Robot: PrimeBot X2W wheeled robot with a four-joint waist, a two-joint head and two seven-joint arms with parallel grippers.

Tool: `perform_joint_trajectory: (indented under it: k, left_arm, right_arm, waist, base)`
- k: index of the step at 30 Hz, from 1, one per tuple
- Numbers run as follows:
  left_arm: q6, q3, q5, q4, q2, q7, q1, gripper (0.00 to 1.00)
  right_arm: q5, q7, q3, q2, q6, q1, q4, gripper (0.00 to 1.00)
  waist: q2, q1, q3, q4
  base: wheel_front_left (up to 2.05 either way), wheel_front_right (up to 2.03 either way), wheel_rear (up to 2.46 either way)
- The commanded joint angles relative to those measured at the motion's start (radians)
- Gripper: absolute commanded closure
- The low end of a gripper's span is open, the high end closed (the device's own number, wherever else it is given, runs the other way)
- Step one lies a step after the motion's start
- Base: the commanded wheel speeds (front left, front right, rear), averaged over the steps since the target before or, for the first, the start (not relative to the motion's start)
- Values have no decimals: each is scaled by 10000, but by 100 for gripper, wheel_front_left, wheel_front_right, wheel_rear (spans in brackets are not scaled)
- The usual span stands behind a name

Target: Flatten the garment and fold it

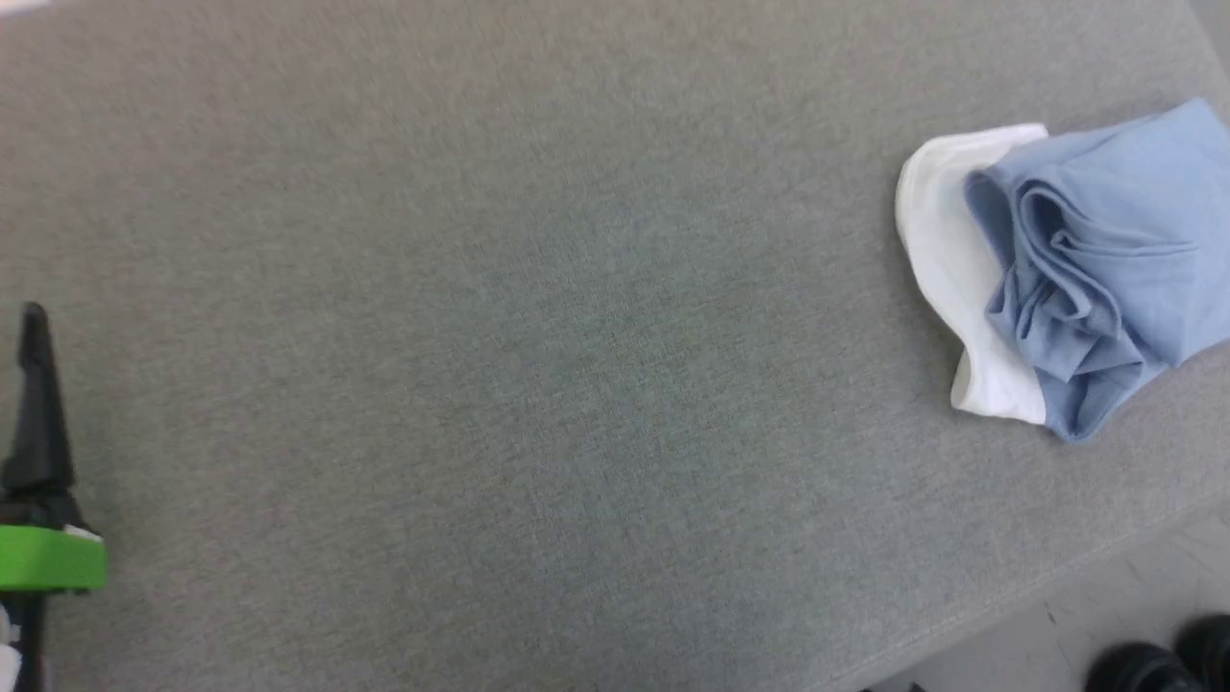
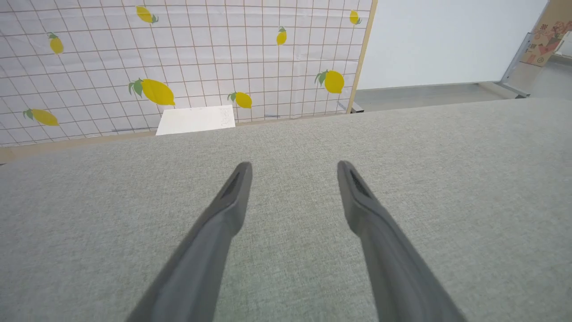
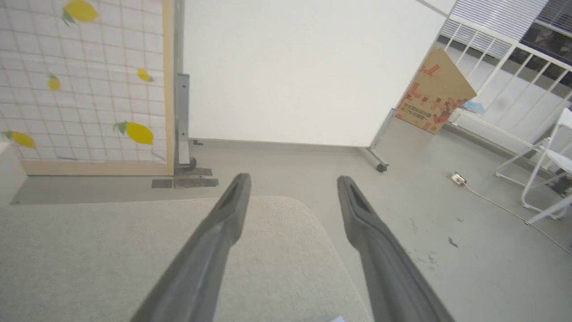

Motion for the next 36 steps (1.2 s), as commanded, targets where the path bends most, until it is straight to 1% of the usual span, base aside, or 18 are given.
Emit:
perform_joint_trajectory:
  k: [1, 3, 4, 8, 10, 16, 20, 25, 29, 30, 36]
  left_arm:
    - [130, -93, -16, 165, -141, -127, -146, 0]
    - [205, -219, 1, 433, -345, -294, -221, 0]
    - [246, -282, 19, 567, -444, -373, -246, 0]
    - [329, -590, 108, 1020, -735, -535, -362, 0]
    - [372, -728, 184, 1172, -830, -584, -430, 0]
    - [463, -1196, 355, 1584, -1125, -641, -732, 0]
    - [551, -1322, 311, 1882, -1369, -721, -825, 0]
    - [609, -1446, 203, 2254, -1674, -828, -866, 0]
    - [617, -1562, 109, 2509, -1918, -901, -845, 0]
    - [584, -1624, 34, 2696, -2048, -949, -800, 0]
    - [529, -1700, -70, 3044, -2235, -1035, -681, 0]
  right_arm:
    - [206, -429, 190, 218, -19, -179, -54, 0]
    - [250, -1038, 613, 409, -19, -128, -118, 0]
    - [337, -1404, 719, 651, -19, -80, -120, 0]
    - [369, -2825, 1240, 1206, -19, 426, -97, 0]
    - [418, -3461, 1334, 1579, -19, 714, -29, 0]
    - [385, -4795, 1431, 2214, -19, 1905, 344, 0]
    - [299, -5646, 1245, 2438, -19, 2766, 433, 0]
    - [130, -6504, 950, 2557, -19, 3968, 507, 0]
    - [509, -6996, 882, 2573, -19, 4872, 802, 0]
    - [708, -7200, 994, 2575, -19, 5433, 1101, 0]
    - [770, -7365, 1282, 2576, -19, 6403, 1537, 0]
  waist:
    - [42, -1, -1179, 423]
    - [42, -1, -1598, 630]
    - [42, -1, -1820, 747]
    - [42, -1, -2561, 1277]
    - [42, -1, -2857, 1510]
    - [42, -1, -3588, 2286]
    - [42, -1, -3982, 2693]
    - [42, -1, -4393, 3227]
    - [42, -1, -4647, 3609]
    - [42, -1, -4787, 3816]
    - [42, -1, -4982, 4095]
  base:
    - [0, 0, 0]
    - [0, 0, 0]
    - [0, 0, 0]
    - [0, 0, 0]
    - [0, 0, 0]
    - [0, 0, 0]
    - [0, 0, 0]
    - [0, 0, 0]
    - [0, 0, 0]
    - [0, 0, 0]
    - [0, 0, 0]
